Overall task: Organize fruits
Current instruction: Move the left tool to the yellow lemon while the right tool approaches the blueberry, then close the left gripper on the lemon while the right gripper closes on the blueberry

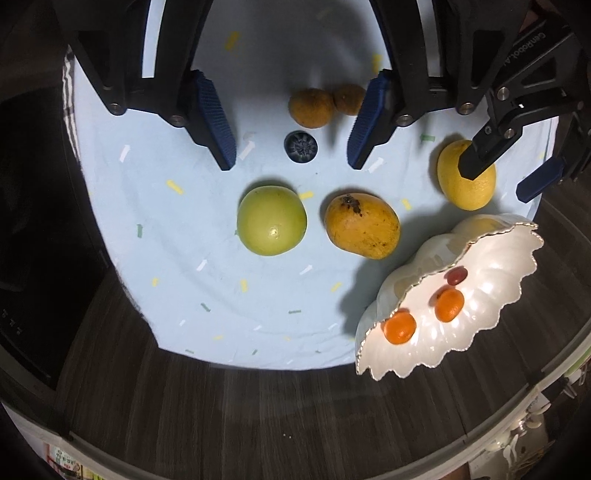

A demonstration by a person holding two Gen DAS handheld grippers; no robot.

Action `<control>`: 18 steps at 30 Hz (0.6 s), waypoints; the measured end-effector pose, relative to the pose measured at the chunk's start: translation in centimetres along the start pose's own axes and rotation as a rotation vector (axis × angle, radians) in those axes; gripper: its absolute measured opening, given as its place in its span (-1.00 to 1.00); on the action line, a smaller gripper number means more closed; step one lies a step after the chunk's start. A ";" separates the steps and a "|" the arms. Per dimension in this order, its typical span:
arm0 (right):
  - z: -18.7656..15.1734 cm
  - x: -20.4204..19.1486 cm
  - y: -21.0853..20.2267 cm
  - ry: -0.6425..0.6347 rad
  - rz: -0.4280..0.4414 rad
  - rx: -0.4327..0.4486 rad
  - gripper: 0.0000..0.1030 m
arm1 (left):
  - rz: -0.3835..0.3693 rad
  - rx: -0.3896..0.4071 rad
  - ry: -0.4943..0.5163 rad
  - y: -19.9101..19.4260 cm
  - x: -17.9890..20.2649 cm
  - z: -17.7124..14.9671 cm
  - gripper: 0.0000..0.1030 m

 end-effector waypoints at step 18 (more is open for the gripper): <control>-0.6 0.0 2.6 -0.002 -0.002 -0.065 -0.34 | -0.023 -0.053 0.003 2.5 0.5 -0.7 0.24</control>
Point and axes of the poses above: each gripper's, at about its wrist camera, not at the fingertips, and y roughly the way its jaws point, x to its right, z to its top, the point moved 7 cm from there along y, roughly the way its jaws point, and after that the axes turned 4 degrees about -y, right-handed, at the moved point
